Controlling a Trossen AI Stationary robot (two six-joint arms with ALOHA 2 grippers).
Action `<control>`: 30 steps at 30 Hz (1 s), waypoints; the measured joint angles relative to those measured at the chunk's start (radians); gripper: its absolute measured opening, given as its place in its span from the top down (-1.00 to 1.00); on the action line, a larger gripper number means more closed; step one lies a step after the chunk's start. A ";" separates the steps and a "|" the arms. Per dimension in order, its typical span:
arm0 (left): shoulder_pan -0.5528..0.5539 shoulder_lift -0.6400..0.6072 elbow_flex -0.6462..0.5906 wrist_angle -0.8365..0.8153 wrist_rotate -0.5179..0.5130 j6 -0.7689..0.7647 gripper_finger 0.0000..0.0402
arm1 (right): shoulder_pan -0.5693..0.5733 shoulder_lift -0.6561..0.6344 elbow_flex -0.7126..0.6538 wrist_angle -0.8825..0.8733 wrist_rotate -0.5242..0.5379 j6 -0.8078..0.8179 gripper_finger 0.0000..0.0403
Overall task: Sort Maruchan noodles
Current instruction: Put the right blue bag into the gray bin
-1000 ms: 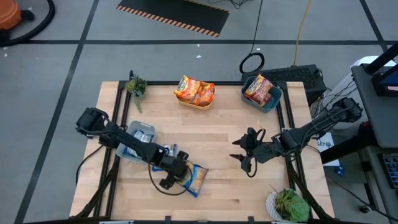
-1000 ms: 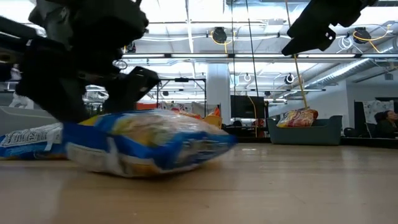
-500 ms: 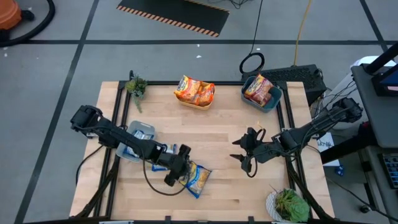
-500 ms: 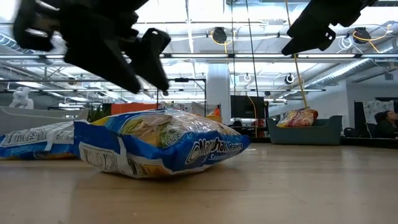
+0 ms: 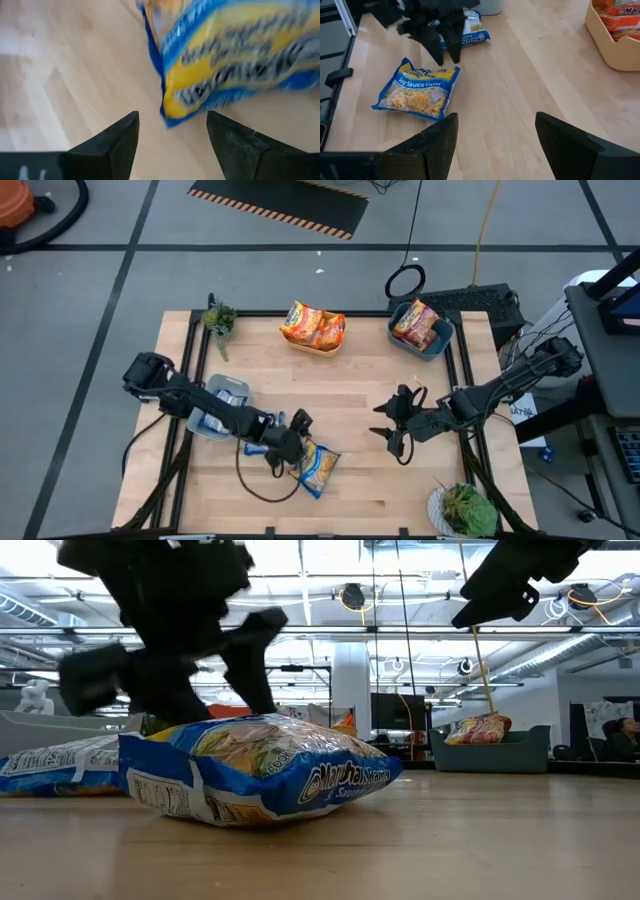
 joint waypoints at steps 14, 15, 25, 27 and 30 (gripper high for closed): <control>0.032 0.107 -0.001 0.109 0.052 0.267 -0.19 | 0.000 0.000 0.000 0.000 0.019 0.002 -0.28; 0.031 0.107 -0.001 0.115 0.065 0.274 -0.19 | 0.000 0.000 0.000 -0.001 0.019 0.001 -0.28; 0.030 0.107 -0.001 0.128 0.150 0.285 0.50 | 0.000 0.000 0.000 -0.011 0.019 -0.001 -0.28; 0.029 0.107 -0.001 0.129 0.158 0.280 0.67 | 0.000 0.000 0.000 -0.013 0.019 -0.003 -0.28; 0.030 0.107 -0.001 0.138 0.158 0.277 0.87 | 0.000 0.000 0.000 -0.014 0.019 -0.009 -0.28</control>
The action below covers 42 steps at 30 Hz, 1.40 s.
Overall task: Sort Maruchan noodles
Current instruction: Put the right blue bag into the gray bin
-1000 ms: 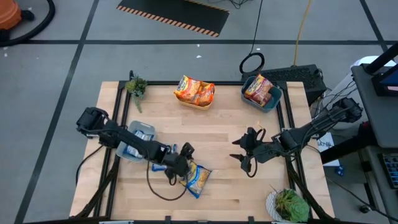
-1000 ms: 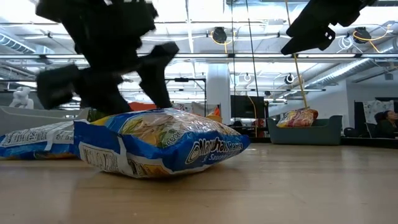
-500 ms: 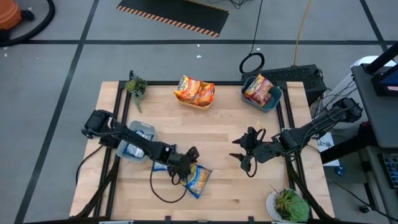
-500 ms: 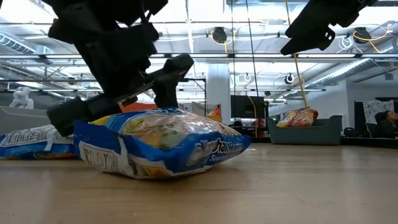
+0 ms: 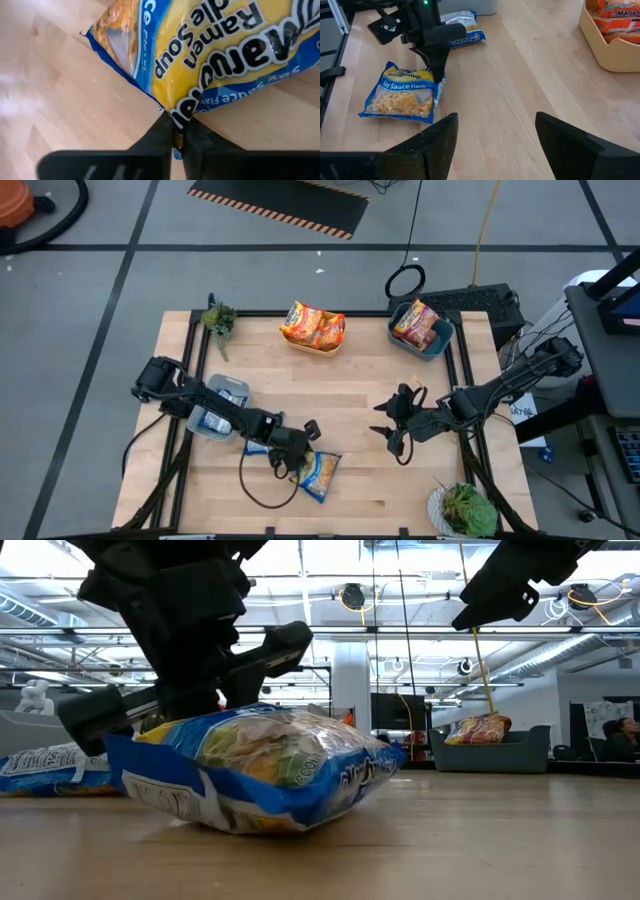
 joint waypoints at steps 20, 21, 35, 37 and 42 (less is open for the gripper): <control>-0.052 -0.378 0.001 -0.332 -0.385 -0.425 0.94 | 0.000 0.000 0.000 -0.016 0.000 -0.018 -0.28; -0.060 -0.401 0.001 -0.377 -0.424 -0.454 0.94 | 0.000 0.000 0.000 -0.015 0.000 -0.018 -0.28; -0.161 -0.552 0.001 -0.930 -0.773 -0.862 0.96 | 0.000 0.000 0.000 -0.014 0.006 -0.017 -0.28; -0.176 -0.571 0.002 -0.959 -0.818 -0.894 0.96 | 0.000 0.000 0.000 -0.015 0.007 -0.018 -0.28; -0.225 -0.636 0.020 -1.137 -0.856 -1.035 0.96 | 0.000 0.000 0.000 -0.015 0.007 -0.023 -0.28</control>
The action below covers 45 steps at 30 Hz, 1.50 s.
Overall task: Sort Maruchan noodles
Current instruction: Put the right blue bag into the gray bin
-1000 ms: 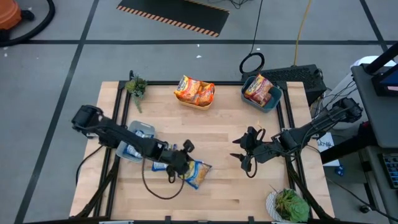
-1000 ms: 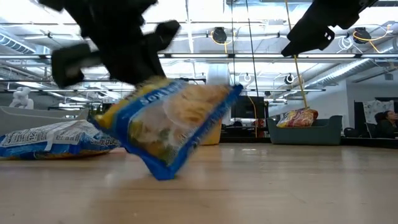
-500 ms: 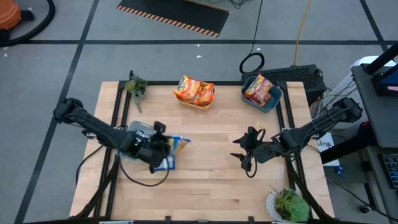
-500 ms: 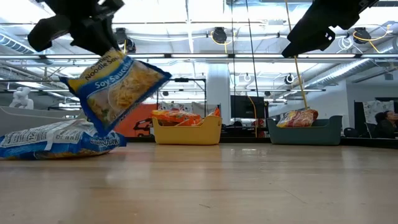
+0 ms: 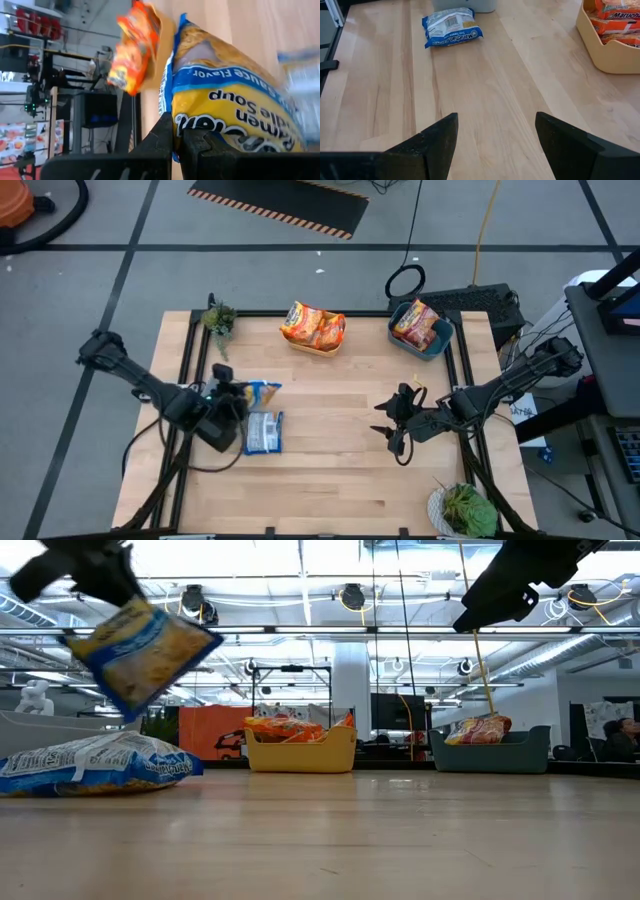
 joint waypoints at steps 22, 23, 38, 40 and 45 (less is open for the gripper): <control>-0.134 -0.018 -0.002 -0.387 0.300 -0.281 0.85 | -0.007 0.000 0.000 0.000 0.023 0.003 -0.28; -0.133 -0.019 -0.002 -0.387 0.308 -0.303 0.84 | -0.007 0.000 0.000 0.000 0.023 0.003 -0.28; -0.086 -0.022 -0.002 -0.388 0.331 -0.298 0.83 | -0.007 0.000 0.000 0.000 0.023 0.002 -0.28; -0.069 -0.022 -0.002 -0.388 0.332 -0.290 0.83 | -0.007 0.000 0.000 0.000 0.023 0.002 -0.28; -0.012 -0.022 -0.002 -0.387 0.314 -0.274 0.82 | -0.007 0.000 0.000 0.000 0.023 -0.002 -0.28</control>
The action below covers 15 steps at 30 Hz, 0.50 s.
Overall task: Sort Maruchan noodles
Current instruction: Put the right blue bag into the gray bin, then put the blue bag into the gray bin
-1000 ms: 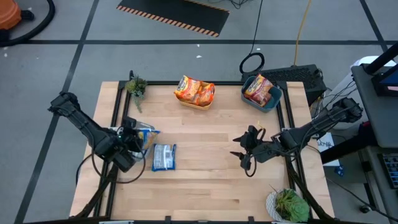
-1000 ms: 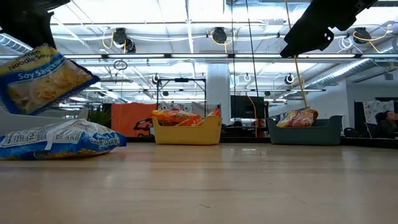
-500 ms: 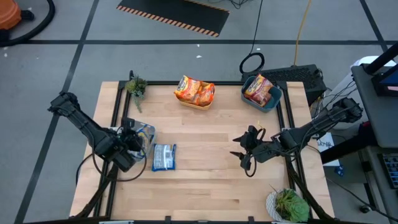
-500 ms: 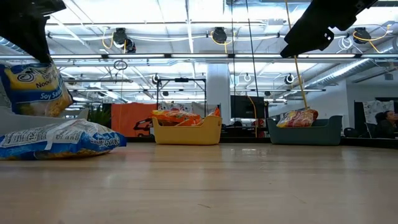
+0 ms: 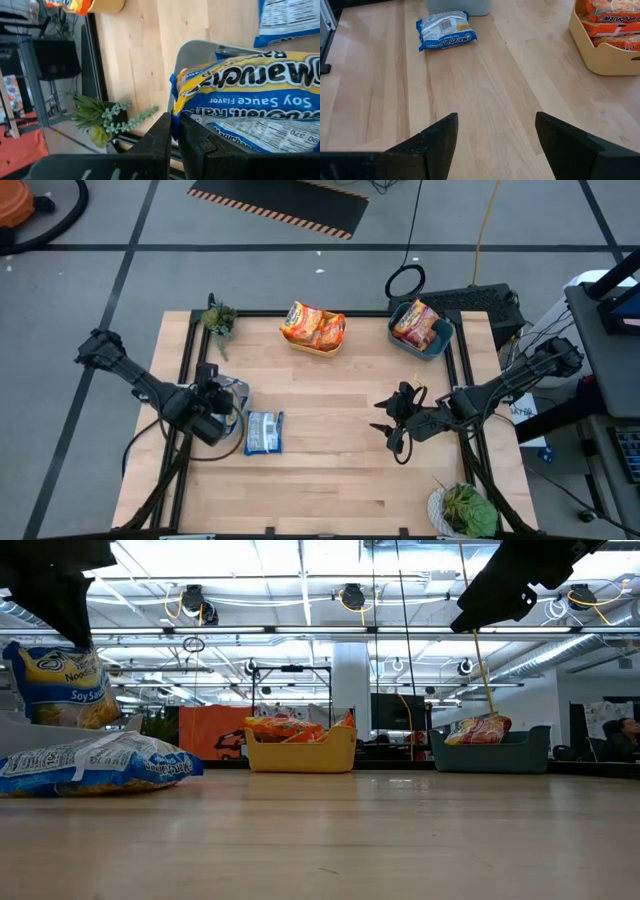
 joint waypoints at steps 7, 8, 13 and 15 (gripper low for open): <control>0.030 0.000 0.000 0.000 0.011 -0.080 0.46 | 0.000 0.000 0.000 0.000 0.000 0.000 -0.28; 0.030 0.000 0.000 0.000 0.012 -0.089 0.36 | 0.000 0.000 0.000 0.000 0.000 0.000 -0.28; 0.027 0.002 0.004 -0.002 0.057 -0.153 -0.08 | 0.000 0.000 0.000 0.000 0.000 0.000 -0.28; 0.021 0.021 0.031 -0.003 0.129 -0.187 -0.12 | 0.000 0.000 0.000 0.000 0.000 -0.001 -0.28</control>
